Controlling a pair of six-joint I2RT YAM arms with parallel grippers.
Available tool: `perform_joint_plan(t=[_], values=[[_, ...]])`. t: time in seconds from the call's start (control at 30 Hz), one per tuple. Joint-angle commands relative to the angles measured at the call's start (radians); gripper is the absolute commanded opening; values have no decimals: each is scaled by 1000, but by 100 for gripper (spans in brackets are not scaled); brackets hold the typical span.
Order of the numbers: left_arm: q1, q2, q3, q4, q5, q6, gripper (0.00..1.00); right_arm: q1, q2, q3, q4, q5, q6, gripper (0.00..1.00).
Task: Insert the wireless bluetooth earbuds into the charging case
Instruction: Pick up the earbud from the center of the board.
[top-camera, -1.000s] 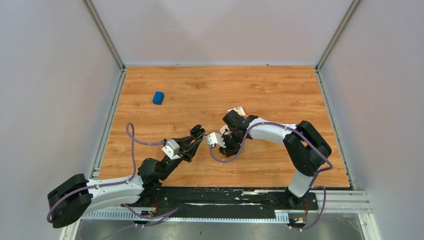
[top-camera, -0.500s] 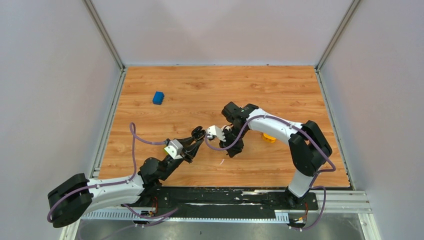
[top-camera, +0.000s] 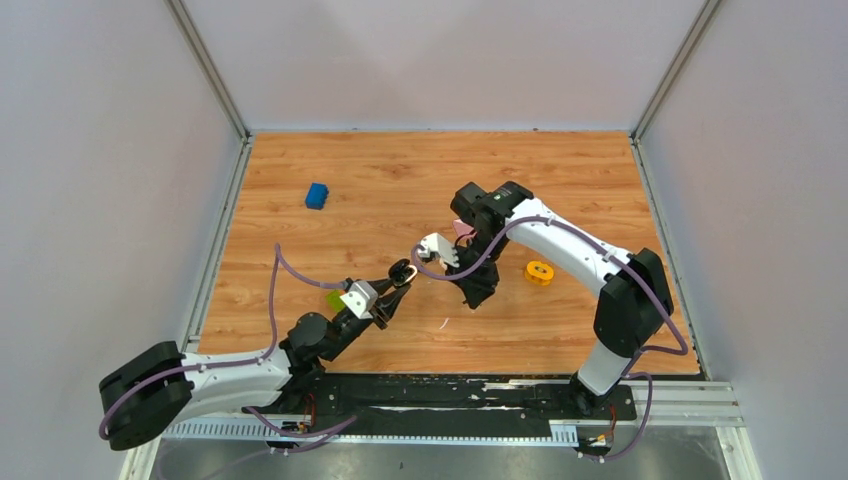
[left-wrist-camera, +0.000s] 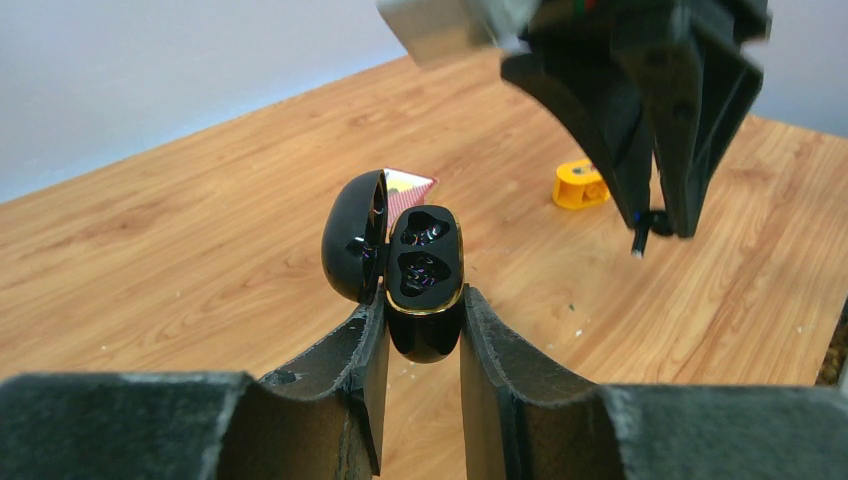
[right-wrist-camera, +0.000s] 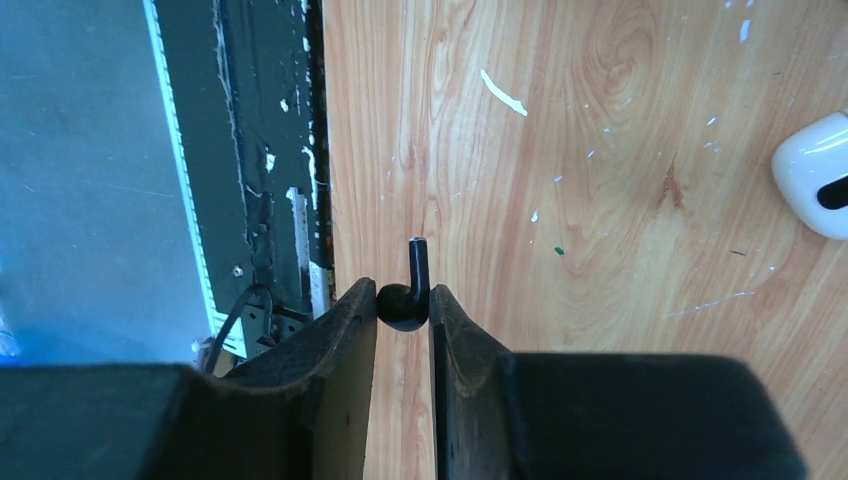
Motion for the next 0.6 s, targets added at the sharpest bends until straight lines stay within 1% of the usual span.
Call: perform_joint_plan(t=[0.0,0.1,0.23,0.37,0.57], values=[[2,59,47,4,73,24,0,-1,-40,93,-74,-59,69,20],[1,106,75,-22,143,35,0,0,-24,126,-90,-89,121,20],[-10,151,102,-54,184,63,0,4,-12,153,-106,-93,166,21],[-55,198,139,-105,177,122,0,10,-6,138,-103,-106,188,21],[-116,265,174,-140,119,190,0,23,-3,111,-65,-105,237,22]])
